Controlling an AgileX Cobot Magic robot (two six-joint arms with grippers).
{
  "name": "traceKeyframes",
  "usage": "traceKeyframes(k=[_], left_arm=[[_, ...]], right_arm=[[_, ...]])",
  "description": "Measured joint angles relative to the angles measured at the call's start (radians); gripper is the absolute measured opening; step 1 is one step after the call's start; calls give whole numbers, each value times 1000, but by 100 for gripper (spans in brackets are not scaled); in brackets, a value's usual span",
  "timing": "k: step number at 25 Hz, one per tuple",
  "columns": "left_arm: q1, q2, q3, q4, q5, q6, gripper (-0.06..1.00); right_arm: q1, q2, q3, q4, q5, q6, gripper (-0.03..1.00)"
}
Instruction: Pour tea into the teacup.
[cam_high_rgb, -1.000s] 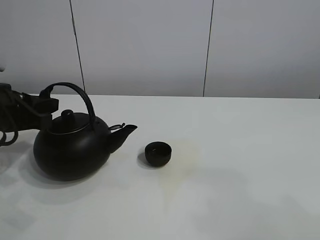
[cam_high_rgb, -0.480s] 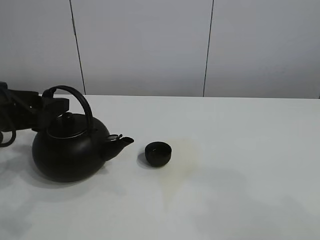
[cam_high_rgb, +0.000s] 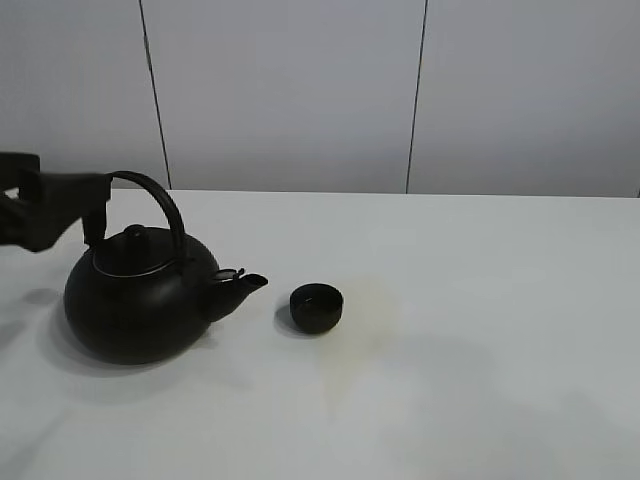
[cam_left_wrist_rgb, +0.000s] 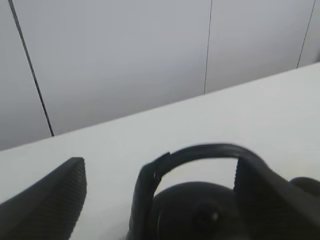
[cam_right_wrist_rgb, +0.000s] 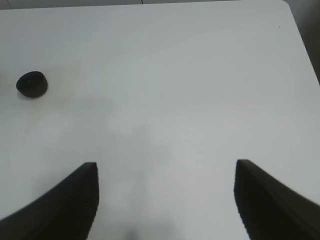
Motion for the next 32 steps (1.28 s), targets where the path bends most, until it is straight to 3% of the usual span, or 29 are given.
traceKeyframes(k=[4, 8, 11, 17, 21, 26, 32], left_arm=[[0, -203, -5, 19, 222, -99, 60], [0, -441, -108, 148, 590, -206, 67], [0, -576, -260, 249, 857, -346, 69], [0, -718, -487, 280, 1384, -438, 69], [0, -872, -486, 254, 1493, -440, 69], [0, -1180, -391, 134, 1565, -426, 69], [0, -1509, -281, 18, 1845, -358, 69]], right_arm=[[0, 0, 0, 0, 0, 0, 52], [0, 0, 0, 0, 0, 0, 52], [0, 0, 0, 0, 1, 0, 52], [0, 0, 0, 0, 0, 0, 52], [0, 0, 0, 0, 0, 0, 52], [0, 0, 0, 0, 0, 0, 52], [0, 0, 0, 0, 0, 0, 52]])
